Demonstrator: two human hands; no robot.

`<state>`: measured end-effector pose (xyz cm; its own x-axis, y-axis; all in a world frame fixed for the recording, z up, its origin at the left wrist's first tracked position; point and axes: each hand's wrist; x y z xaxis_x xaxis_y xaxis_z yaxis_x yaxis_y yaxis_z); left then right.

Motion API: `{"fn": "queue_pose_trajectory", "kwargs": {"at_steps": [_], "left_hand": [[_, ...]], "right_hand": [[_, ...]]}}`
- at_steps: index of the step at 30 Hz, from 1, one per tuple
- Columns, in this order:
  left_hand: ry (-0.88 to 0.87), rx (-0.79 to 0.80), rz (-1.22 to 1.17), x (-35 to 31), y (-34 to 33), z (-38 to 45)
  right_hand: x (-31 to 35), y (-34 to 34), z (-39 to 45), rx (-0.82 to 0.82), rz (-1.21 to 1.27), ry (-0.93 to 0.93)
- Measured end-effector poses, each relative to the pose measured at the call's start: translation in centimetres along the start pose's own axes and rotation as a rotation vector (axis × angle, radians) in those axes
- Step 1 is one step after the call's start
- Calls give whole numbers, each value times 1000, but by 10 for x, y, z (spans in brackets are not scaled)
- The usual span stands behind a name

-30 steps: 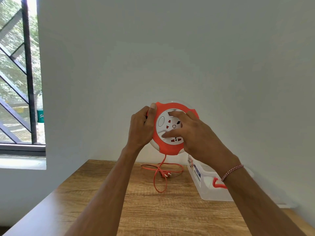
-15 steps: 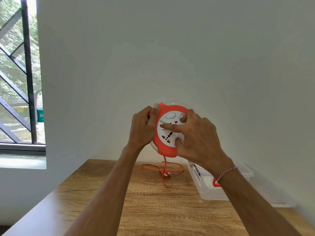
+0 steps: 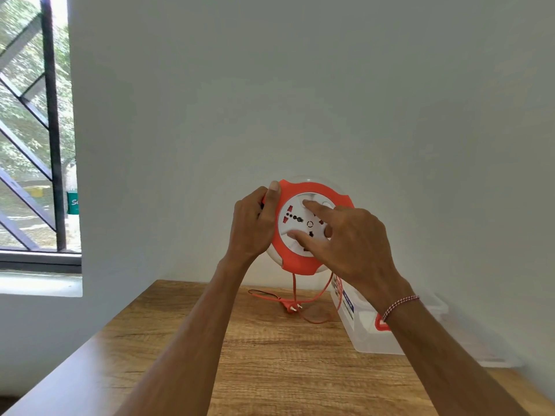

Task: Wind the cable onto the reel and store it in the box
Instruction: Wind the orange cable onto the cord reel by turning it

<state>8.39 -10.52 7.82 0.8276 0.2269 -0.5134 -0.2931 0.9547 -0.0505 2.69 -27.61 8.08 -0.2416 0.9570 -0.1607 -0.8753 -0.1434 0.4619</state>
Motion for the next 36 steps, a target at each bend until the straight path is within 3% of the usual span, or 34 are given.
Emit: {"fn": "queue_pose_trajectory", "kwargs": {"at_steps": [6,10,13,20,31,36], "left_hand": [[24,-38,-32,-2,5,1],[24,-35,-30,-3,4,1],[19,-29,-39,-1,3,1],[-4,-27,-14,0,2,1],[-1,-37,-25,-5,1,-1],[14,-27,-30,-5,1,-2]], "right_hand": [[-11,2,4,-141,7,219],[-9,7,6,72,-21,289],[-2,9,4,164,-107,292],[-1,6,1,115,-249,253],[5,0,0,-84,-31,-34],[-4,1,3,-152,11,91]]}}
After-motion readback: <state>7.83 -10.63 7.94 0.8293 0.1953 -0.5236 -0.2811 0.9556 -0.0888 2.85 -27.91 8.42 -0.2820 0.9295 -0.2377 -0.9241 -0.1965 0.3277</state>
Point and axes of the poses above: each hand's wrist, its own z-axis towards the middle knuckle, its own y-axis out of the back of the hand, x = y × z, and after that the axes turned 14 degrees about -z, right-handed
